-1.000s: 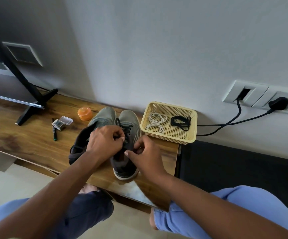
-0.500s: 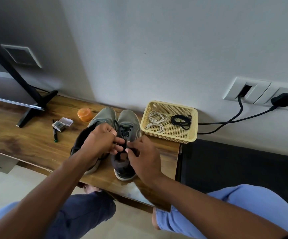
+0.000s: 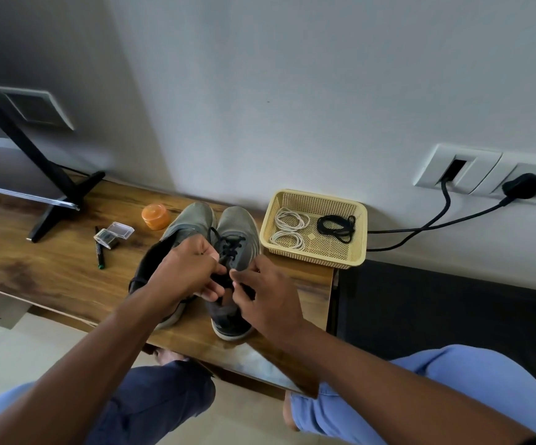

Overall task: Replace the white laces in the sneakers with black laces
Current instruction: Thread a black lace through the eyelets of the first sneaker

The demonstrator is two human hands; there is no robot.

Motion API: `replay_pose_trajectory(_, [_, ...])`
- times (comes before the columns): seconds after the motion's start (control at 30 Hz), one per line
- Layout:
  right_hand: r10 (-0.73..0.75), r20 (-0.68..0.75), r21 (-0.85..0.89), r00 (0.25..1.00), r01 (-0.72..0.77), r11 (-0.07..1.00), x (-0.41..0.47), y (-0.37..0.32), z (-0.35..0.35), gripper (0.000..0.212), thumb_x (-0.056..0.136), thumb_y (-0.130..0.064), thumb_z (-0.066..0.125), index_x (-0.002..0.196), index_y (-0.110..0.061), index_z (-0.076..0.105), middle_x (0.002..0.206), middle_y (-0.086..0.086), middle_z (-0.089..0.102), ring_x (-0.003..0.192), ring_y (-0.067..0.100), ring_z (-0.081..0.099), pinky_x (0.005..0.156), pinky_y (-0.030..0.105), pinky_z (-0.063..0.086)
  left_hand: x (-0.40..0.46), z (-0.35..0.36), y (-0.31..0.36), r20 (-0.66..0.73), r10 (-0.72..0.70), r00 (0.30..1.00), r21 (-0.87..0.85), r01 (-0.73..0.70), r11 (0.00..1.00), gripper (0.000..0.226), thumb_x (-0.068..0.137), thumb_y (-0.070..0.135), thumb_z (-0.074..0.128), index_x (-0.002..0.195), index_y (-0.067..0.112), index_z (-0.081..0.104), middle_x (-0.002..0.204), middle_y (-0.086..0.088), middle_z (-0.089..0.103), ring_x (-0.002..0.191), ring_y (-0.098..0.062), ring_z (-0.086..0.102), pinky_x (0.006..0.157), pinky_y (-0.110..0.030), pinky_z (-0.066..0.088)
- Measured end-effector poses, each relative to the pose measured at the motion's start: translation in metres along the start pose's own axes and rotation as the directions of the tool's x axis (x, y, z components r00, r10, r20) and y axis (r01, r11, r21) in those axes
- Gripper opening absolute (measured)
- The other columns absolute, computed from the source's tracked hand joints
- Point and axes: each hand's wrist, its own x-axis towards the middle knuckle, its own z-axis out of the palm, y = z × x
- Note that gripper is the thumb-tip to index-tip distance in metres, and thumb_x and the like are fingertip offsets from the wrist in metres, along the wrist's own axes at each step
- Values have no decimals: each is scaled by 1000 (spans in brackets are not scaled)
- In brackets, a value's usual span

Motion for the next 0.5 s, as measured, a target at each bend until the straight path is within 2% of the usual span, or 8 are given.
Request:
replay_pose_trajectory(0.1, [52, 8, 21, 999, -52, 998, 5, 0, 3, 14, 85, -28, 76, 99, -25, 76, 86, -7, 52, 67, 11, 52, 48, 33, 48, 1, -1, -2, -10, -8, 1000, 3, 8, 1000, 5, 106, 8, 51, 101, 9, 53, 95, -12, 78, 58, -24, 72, 53, -34, 56])
replay_pose_trajectory(0.2, [133, 30, 78, 991, -135, 988, 10, 0, 6, 11, 83, -28, 80, 93, -25, 76, 86, -7, 54, 71, 12, 55, 54, 39, 52, 1, -1, -2, -11, -1, 1000, 20, 2, 1000, 6, 106, 9, 51, 100, 9, 53, 96, -11, 78, 58, -24, 73, 54, -34, 56])
replay_pose_trajectory(0.33, [200, 45, 178, 979, -204, 963, 12, -3, 4, 9, 82, -27, 82, 88, -26, 76, 84, -8, 57, 74, 9, 57, 62, 38, 52, -1, -2, -1, -12, 18, 1000, 54, -18, 998, 8, 105, 8, 49, 99, 9, 55, 92, -8, 78, 58, -22, 72, 52, -32, 55])
replay_pose_trajectory(0.5, [325, 114, 264, 939, -344, 901, 21, 0, 5, 26, 77, -34, 85, 89, -28, 63, 76, -8, 60, 73, 12, 59, 67, 41, 53, 2, -4, -2, 28, 4, 1000, 72, -6, 997, 3, 102, 13, 59, 101, 13, 56, 86, -14, 78, 57, -18, 70, 50, -28, 48])
